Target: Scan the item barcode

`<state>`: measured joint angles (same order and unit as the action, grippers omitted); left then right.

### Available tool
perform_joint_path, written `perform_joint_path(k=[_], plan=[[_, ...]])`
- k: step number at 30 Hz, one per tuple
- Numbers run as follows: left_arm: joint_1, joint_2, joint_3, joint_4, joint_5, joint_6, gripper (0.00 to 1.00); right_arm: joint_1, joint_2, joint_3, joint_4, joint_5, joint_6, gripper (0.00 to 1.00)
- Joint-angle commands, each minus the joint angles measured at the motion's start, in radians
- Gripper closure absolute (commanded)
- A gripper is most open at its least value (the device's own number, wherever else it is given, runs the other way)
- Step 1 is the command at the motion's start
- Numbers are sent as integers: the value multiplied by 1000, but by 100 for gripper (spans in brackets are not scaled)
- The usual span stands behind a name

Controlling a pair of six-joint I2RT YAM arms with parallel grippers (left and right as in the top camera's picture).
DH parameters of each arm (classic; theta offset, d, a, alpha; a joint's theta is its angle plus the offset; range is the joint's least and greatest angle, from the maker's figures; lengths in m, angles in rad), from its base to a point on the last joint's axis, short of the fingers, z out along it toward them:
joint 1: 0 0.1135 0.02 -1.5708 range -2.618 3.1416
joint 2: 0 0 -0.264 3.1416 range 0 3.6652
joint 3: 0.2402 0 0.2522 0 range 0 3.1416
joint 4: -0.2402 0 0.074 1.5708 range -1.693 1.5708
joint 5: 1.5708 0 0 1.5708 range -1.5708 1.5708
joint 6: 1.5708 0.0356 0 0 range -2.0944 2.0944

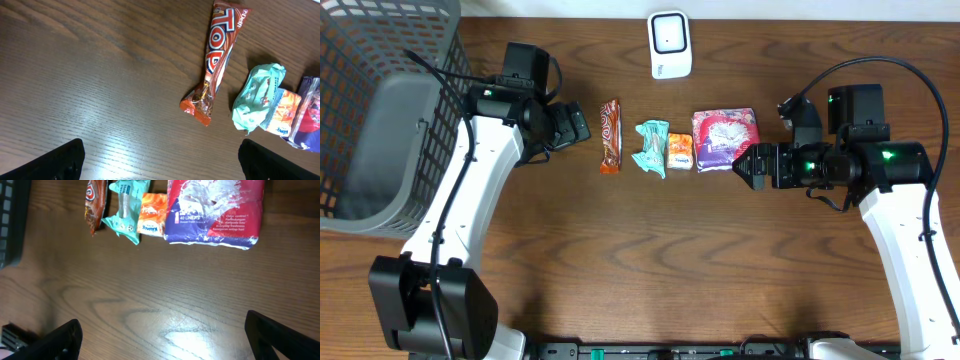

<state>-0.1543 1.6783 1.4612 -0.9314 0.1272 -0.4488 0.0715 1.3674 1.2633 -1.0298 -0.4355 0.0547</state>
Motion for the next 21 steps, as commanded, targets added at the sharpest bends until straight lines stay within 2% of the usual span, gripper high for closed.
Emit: perform_joint_path(k=[1,21], plan=[[1,0,9,-3,-13,-2,2,0,-4,25,-3,-31,-18,1],[1,0,9,-2,-13,-2,2,42,-4,24,-11,-135,0,1]])
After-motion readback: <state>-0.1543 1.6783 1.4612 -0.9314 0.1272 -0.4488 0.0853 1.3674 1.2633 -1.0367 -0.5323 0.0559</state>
